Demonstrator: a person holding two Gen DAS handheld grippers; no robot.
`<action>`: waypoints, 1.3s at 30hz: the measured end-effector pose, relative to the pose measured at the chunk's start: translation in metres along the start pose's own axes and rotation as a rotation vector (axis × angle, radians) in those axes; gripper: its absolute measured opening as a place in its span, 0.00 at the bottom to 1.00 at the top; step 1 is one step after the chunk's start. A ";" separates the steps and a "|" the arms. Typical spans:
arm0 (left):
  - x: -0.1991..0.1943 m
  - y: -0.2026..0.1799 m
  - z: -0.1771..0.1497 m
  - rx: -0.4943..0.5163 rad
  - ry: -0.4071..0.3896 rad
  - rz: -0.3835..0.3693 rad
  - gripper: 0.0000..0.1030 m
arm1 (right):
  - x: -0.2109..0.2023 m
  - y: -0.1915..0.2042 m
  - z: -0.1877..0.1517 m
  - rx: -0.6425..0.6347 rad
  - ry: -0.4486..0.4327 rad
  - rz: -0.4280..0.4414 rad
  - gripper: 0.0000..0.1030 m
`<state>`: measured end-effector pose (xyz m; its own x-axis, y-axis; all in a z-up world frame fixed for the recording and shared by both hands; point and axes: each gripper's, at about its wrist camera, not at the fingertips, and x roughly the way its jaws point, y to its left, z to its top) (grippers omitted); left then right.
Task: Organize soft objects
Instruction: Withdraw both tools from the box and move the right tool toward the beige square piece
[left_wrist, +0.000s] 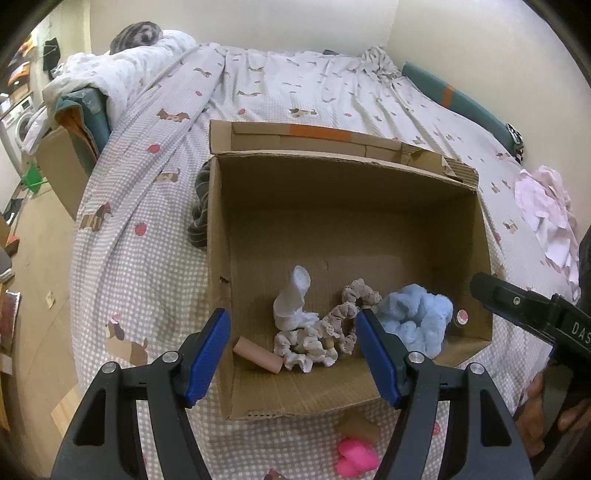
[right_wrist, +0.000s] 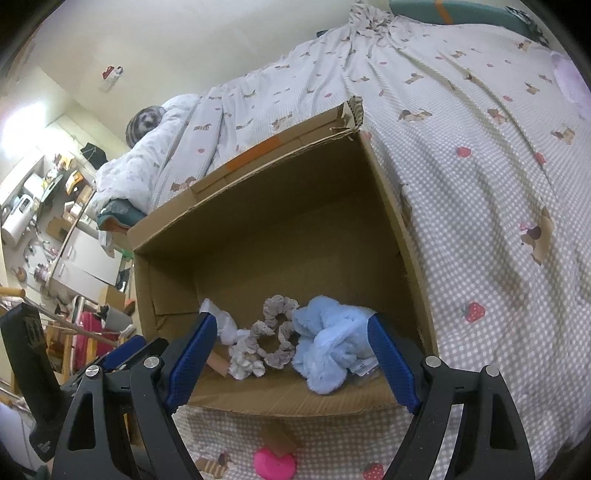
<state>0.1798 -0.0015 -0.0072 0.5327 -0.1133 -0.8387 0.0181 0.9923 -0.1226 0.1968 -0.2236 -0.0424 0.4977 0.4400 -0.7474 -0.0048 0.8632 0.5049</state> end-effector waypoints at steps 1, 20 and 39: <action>-0.002 0.001 0.000 -0.006 -0.001 -0.003 0.65 | -0.001 -0.001 0.000 0.007 -0.001 0.001 0.86; -0.050 0.020 -0.030 -0.053 -0.044 0.021 0.65 | -0.022 0.002 -0.022 0.029 0.006 0.001 0.86; -0.059 0.024 -0.078 -0.025 0.013 0.049 0.65 | -0.038 -0.005 -0.073 0.011 0.074 -0.019 0.86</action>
<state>0.0833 0.0248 -0.0020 0.5217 -0.0650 -0.8506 -0.0293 0.9951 -0.0940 0.1147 -0.2262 -0.0480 0.4323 0.4409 -0.7866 0.0134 0.8691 0.4945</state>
